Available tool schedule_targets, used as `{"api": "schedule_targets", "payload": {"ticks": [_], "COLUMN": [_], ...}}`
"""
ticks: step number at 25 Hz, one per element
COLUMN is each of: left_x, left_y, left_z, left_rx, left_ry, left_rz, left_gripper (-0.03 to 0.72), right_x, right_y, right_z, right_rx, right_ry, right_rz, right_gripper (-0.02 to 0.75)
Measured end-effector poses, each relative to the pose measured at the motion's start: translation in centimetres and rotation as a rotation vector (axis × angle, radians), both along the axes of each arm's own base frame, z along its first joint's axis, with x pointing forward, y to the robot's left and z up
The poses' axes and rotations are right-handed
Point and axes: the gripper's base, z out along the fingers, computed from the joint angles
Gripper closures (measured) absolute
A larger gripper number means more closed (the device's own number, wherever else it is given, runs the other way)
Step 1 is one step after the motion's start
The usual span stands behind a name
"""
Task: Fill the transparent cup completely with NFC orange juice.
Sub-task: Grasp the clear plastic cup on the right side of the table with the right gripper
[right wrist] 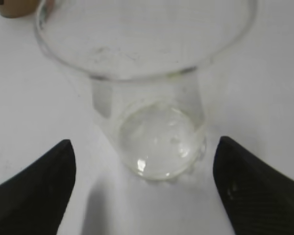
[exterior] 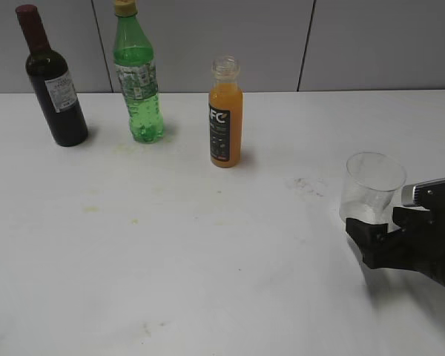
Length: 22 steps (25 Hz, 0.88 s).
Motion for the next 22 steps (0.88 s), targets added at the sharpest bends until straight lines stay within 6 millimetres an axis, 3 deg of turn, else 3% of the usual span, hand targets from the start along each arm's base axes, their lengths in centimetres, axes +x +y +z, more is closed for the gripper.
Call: {"api": "schedule_targets", "payload": {"ticks": [10, 16, 22], "left_x": [0.0, 0.0, 0.0], "left_y": [0.0, 0.0, 0.0], "left_z": [0.0, 0.0, 0.0], "left_rx": [0.0, 0.0, 0.0], "left_ry": [0.0, 0.0, 0.0], "left_rz": [0.0, 0.0, 0.0], "left_gripper": [0.167, 0.167, 0.167], "right_x": [2.7, 4.5, 4.8], "right_y": [0.5, 0.7, 0.8], "right_z": [-1.7, -1.8, -1.7], "right_rx": [0.002, 0.009, 0.01], "right_ry": [-0.009, -0.054, -0.063], "right_rz": [0.015, 0.015, 0.015], "right_gripper": [0.061, 0.061, 0.093]}}
